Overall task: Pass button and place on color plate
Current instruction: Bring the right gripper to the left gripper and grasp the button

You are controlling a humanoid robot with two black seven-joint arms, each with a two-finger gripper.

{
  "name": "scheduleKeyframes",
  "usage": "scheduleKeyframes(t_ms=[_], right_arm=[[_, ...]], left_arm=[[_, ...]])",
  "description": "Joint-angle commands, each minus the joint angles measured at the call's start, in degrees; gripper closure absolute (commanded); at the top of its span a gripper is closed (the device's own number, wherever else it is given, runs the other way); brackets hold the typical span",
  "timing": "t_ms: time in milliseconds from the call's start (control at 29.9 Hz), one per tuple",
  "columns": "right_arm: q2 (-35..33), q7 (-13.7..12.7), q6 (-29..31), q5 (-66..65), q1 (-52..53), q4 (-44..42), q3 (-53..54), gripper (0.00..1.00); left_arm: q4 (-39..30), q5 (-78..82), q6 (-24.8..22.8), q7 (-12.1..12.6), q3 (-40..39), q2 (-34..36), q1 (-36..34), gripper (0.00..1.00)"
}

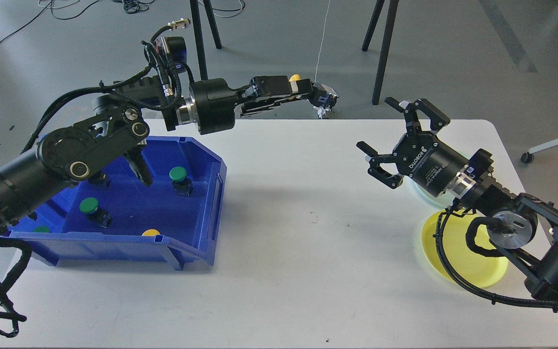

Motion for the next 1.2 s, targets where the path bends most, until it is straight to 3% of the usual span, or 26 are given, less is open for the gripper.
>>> scheduleKeyframes(t_ms=[0,234,535,569,602,669,870,1171], right_arm=[[5.0,1.7,0.0,0.3,3.7,-3.5,-0.3,0.01],[10.5,2.5,0.0,0.3,6.0,-5.8,-0.5,0.01],[10.9,2.5,0.0,1.2,6.0,-5.8,-1.6,0.08],[10.9,2.5,0.0,1.3,6.0,-5.7,-1.6,0.11],[10.9,2.5,0.0,1.3,6.0,-5.7,-1.6,0.21],[11.0,3.0,0.0,1.2,6.0,-5.7,-1.6,0.51],[10.8,3.3,0.0,1.0,6.0,-5.7,-1.7,0.92],[10.8,3.3,0.0,1.2,6.0,-5.8,-1.6,0.98]], left_arm=[[0.0,-0.2,0.0,0.0,0.0,0.0,0.0,0.96],[0.1,-0.4,0.0,0.0,-0.1,0.0,0.0,0.96],[0.2,-0.5,0.0,0.0,-0.1,-0.1,0.0,0.96],[0.2,-0.5,0.0,0.0,-0.1,-0.1,0.0,0.96],[0.2,-0.5,0.0,0.0,0.0,-0.1,0.0,0.96],[0.3,-0.4,0.0,0.0,0.0,-0.1,0.0,0.96],[0.3,-0.5,0.0,0.0,-0.1,-0.1,0.0,0.96],[0.3,-0.5,0.0,0.0,-0.1,-0.1,0.0,0.95]])
